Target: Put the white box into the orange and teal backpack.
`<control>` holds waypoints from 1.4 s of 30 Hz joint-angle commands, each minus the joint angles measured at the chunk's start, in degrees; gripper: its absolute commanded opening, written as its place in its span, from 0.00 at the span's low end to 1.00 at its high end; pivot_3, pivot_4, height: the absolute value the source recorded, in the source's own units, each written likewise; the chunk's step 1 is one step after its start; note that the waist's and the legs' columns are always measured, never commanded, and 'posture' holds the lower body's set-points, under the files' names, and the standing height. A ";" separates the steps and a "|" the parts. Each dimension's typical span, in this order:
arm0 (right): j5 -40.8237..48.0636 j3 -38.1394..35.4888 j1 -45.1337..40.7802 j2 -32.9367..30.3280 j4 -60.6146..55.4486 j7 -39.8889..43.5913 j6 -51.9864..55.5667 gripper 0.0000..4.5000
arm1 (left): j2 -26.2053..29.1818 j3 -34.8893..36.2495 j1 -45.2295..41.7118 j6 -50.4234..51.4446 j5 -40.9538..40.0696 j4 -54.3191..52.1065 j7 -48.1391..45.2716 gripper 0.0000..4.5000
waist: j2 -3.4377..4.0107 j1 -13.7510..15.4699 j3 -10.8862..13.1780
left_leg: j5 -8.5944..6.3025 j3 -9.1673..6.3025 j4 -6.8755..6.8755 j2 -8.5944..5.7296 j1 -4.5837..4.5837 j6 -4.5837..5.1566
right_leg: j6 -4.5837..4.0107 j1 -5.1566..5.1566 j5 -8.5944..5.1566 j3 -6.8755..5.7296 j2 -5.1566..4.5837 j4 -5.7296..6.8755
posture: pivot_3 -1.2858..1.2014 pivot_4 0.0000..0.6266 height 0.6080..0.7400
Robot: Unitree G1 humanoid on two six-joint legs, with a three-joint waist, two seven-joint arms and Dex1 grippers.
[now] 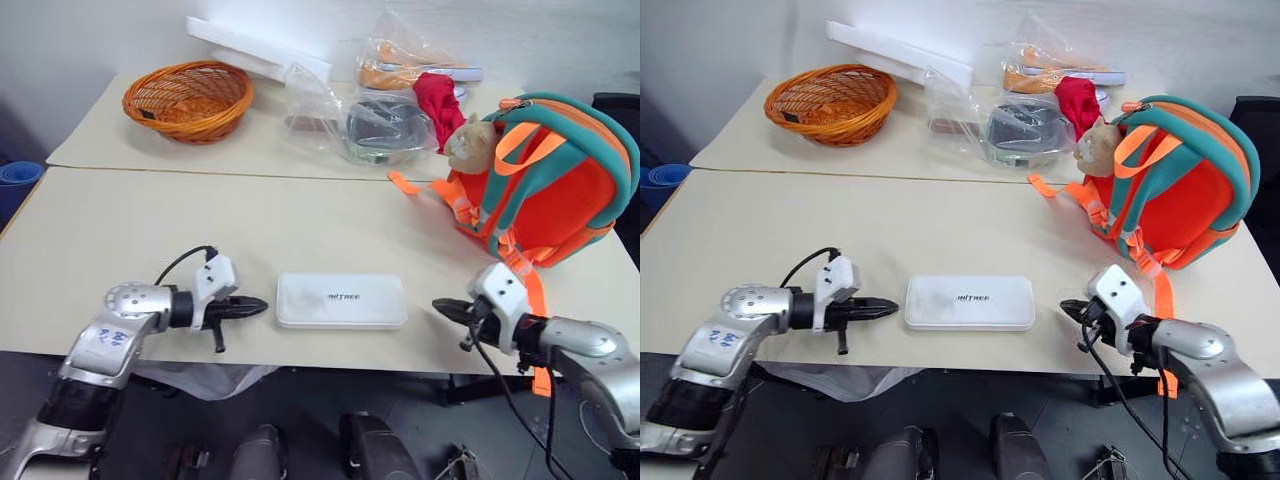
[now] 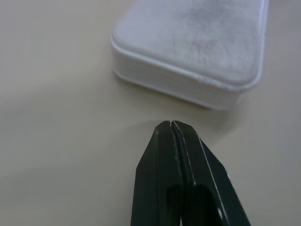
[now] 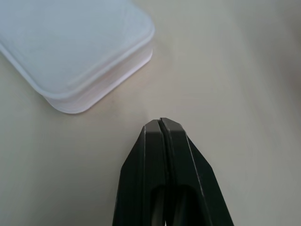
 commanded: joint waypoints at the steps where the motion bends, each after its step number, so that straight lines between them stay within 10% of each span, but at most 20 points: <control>1: -1.28 1.11 -1.05 1.23 -0.54 -0.66 -0.94 0.00 | -1.21 0.06 -1.85 1.03 -0.23 -0.34 0.99 0.01 | 0.00 0.18 0.00 | 0.00 -0.01 0.03 0.01 -0.01 0.00 | 0.00 0.00 0.00 0.00 0.01 0.02 | 0.52 0.24 1.00; 11: -4.52 1.70 -1.01 3.89 0.94 -2.95 -1.89 0.00 | -2.13 3.75 -4.47 16.06 -6.11 3.57 1.45 0.12 | 0.00 0.53 0.00 | 0.00 0.02 0.27 0.02 0.00 -0.01 | -0.01 -0.04 -0.01 0.02 0.02 0.33 | 0.52 0.24 1.00; 17: -6.37 3.65 -0.63 4.74 1.06 -2.80 -3.37 0.00 | 2.04 6.57 -9.07 45.52 -18.99 7.34 -2.52 0.52 | 0.00 0.18 0.00 | 0.01 0.02 0.29 0.02 0.02 -0.02 | -0.03 -0.09 -0.03 -0.04 0.07 0.42 | 0.52 0.24 1.00; 24: -8.96 7.17 -2.58 7.22 2.12 -3.32 -4.18 0.00 | -4.60 7.30 -13.59 56.98 -19.64 13.79 5.14 0.98 | 0.01 0.52 -0.05 | 0.01 0.00 0.40 -0.01 0.06 -0.04 | -0.03 -0.03 -0.04 -0.05 0.05 0.47 | 0.52 0.24 1.00; 37: -11.08 8.90 -5.03 10.40 2.72 -3.64 -4.07 0.00 | -18.50 3.16 -19.05 57.21 -18.65 19.43 10.63 0.99 | 0.02 1.99 -0.22 | -0.20 -0.34 0.54 -0.16 0.71 0.07 | 0.03 0.97 -0.10 -0.23 -0.17 0.20 | 0.52 0.24 1.00; 42: -7.10 0.36 -1.99 10.19 0.85 -4.58 -2.06 0.00 | -17.96 5.34 -20.36 57.05 -20.07 19.53 10.07 0.74 | 0.02 2.10 -0.21 | -0.22 -0.34 0.52 -0.12 0.69 0.03 | 0.04 0.95 -0.11 -0.22 -0.13 0.20 | 0.52 0.24 1.00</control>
